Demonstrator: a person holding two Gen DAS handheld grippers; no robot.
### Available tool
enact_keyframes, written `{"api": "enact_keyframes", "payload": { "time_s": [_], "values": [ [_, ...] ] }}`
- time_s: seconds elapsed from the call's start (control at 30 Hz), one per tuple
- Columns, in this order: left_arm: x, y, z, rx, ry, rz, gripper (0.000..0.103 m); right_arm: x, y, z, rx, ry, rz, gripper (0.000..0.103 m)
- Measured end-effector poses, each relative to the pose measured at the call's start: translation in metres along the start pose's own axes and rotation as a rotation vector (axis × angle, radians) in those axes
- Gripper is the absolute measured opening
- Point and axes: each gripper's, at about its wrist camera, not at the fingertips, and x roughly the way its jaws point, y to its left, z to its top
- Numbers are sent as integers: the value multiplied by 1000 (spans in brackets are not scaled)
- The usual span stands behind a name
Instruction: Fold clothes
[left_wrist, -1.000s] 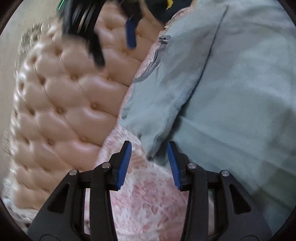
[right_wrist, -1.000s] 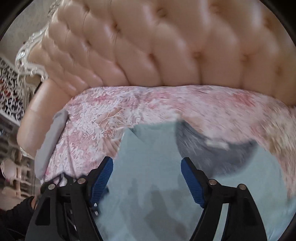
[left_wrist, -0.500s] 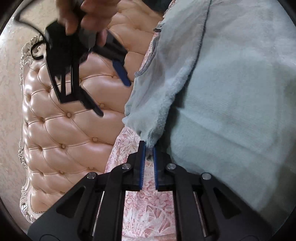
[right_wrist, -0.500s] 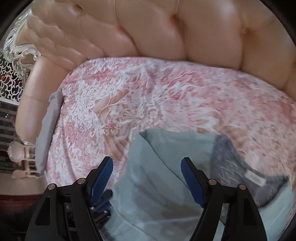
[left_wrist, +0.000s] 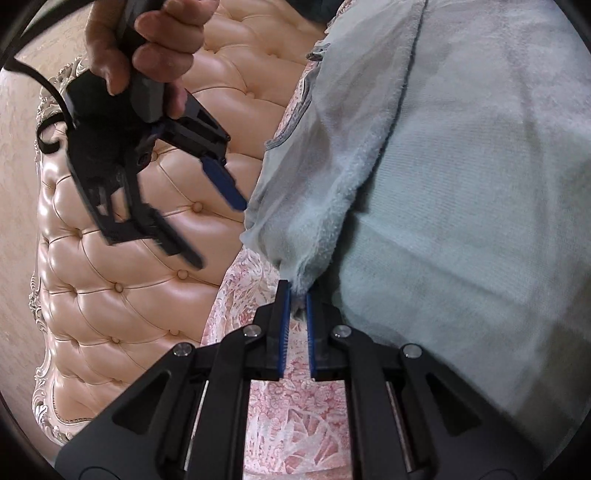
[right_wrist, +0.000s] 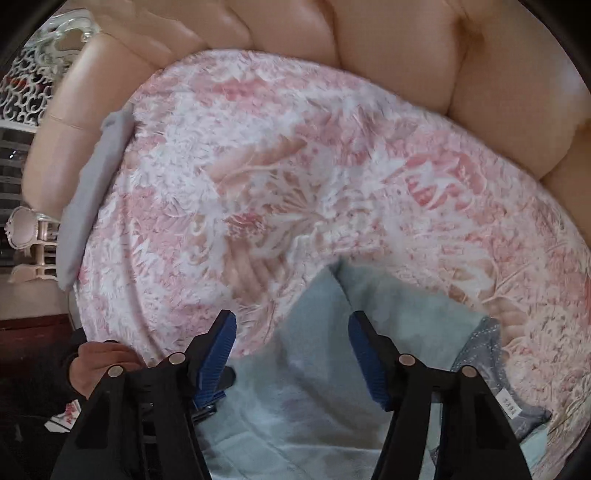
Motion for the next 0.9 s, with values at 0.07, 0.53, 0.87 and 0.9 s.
{"api": "enact_keyframes", "payload": {
  "time_s": [0.07,0.53,0.87,0.9],
  "values": [
    [2,1,-1,-2,0,-2,10,0,-3,2,9,-5,32,64],
    [3,-1,0,-5,4,-5,10,30,-20,24,-17,95,51,67],
    [2,-3,1,1,6,-9,10,32,-12,16,-59,76,-10,12],
    [2,-4,1,7,9,-18,8,30,-13,16,-51,63,-12,11]
  ]
}}
